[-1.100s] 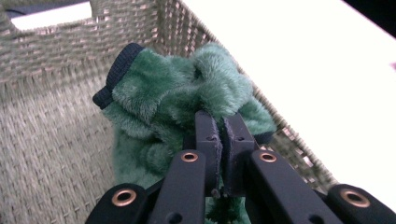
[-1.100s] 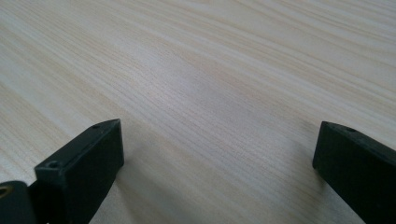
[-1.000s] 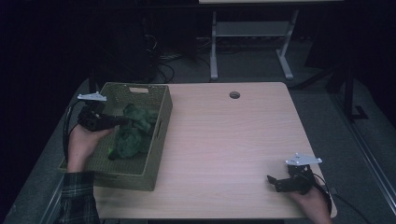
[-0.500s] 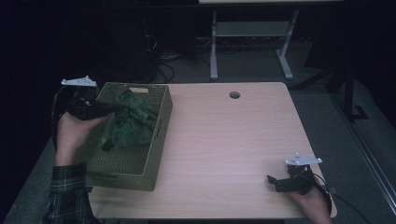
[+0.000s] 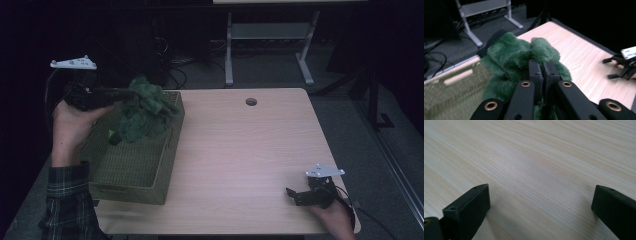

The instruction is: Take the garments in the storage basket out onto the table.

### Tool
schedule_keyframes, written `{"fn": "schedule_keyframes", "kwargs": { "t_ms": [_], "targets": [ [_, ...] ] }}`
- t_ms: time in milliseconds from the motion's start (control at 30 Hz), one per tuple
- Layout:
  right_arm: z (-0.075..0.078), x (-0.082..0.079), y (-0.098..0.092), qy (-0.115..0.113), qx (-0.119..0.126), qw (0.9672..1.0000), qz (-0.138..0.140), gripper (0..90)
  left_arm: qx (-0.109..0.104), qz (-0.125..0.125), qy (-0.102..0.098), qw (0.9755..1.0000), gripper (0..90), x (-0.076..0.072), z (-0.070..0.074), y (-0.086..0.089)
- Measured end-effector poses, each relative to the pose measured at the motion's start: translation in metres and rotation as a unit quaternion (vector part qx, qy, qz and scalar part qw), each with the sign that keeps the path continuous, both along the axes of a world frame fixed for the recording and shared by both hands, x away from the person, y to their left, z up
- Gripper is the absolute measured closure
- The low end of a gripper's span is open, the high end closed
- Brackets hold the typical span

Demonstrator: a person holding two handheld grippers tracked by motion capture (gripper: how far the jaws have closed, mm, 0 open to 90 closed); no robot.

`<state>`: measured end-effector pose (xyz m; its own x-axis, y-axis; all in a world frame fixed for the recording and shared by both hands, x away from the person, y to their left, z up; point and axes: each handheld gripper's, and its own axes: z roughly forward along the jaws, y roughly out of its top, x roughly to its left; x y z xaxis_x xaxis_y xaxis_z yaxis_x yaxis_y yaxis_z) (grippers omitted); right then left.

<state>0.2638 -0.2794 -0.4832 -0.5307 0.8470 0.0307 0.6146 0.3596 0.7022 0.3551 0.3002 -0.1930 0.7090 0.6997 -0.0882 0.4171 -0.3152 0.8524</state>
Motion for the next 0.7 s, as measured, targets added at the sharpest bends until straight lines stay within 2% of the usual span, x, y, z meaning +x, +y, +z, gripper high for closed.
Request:
{"fn": "schedule_keyframes", "kwargs": {
  "t_ms": [233, 300, 700],
  "targets": [
    [0.0, 0.0, 0.0, 0.0, 0.0, 1.0, 0.0, 1.4, -0.003, -0.027, -0.018, 0.9995, 87.1, 0.0, 0.019, -0.026],
    [0.0, 0.0, 0.0, 0.0, 0.0, 1.0, 0.0, 1.4, -0.002, -0.032, -0.019, 0.9993, 87.1, 0.001, 0.02, -0.03],
    [0.0, 0.0, 0.0, 0.0, -0.001, 1.0, 0.001, 1.4, -0.012, -0.077, -0.007, 0.997, 87.1, 0.011, 0.002, -0.084]
  ]
}}
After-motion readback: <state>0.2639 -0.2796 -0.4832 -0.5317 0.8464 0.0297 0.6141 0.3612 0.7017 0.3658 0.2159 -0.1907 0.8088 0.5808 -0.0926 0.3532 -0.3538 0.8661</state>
